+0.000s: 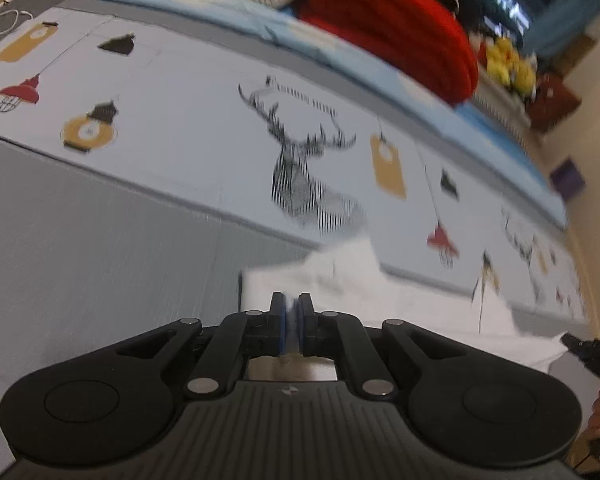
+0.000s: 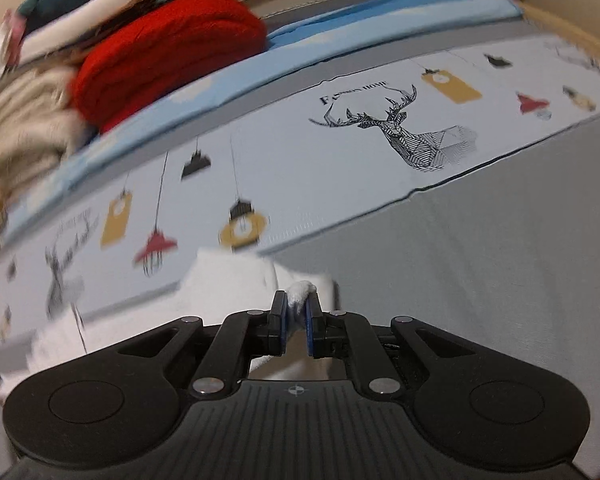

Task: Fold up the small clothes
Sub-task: 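Lift the held edge with both grippers and fold it over the shirt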

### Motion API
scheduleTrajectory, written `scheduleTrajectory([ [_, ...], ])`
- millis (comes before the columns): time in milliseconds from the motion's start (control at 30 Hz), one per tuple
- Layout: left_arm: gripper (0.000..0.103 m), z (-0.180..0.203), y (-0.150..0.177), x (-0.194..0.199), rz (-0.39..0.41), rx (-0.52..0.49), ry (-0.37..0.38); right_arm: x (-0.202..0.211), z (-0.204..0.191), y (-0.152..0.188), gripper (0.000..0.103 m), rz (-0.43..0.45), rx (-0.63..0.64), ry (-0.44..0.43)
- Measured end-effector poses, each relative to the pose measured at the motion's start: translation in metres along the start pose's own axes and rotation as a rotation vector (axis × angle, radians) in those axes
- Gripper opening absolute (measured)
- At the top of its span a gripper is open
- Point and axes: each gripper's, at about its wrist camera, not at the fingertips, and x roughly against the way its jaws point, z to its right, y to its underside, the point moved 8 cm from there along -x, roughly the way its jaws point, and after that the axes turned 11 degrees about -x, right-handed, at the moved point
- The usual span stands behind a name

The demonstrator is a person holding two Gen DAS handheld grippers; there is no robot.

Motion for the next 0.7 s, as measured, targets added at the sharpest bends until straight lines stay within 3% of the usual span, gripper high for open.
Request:
scheduleTrajectory([
  [67,0.007,-0.006,-0.009,0.001,0.037,-0.019,-0.027,-0.006,-0.005,-0.012,0.010,0.050,0.006,0.004],
  [133,0.025,-0.014,-0.011,-0.002,0.027,0.010,0.003,-0.005,-0.006,-0.023,0.010,0.124,0.058,0.033],
  [167,0.030,-0.016,-0.009,-0.003,0.012,0.033,0.021,-0.007,-0.005,-0.025,0.011,0.127,0.078,0.036],
  [333,0.033,-0.016,0.011,-0.015,-0.097,0.005,-0.007,-0.017,0.006,-0.019,0.011,0.043,0.051,0.050],
  [467,0.033,-0.009,0.017,-0.014,-0.097,-0.009,-0.034,-0.024,0.008,-0.001,0.022,-0.048,0.061,0.073],
  [533,0.039,-0.007,0.019,-0.014,-0.097,-0.009,-0.050,-0.026,0.005,0.010,0.022,-0.077,0.082,0.092],
  [700,0.039,-0.008,0.019,-0.015,-0.099,-0.011,-0.090,-0.031,-0.005,0.021,0.024,-0.094,0.126,0.110],
])
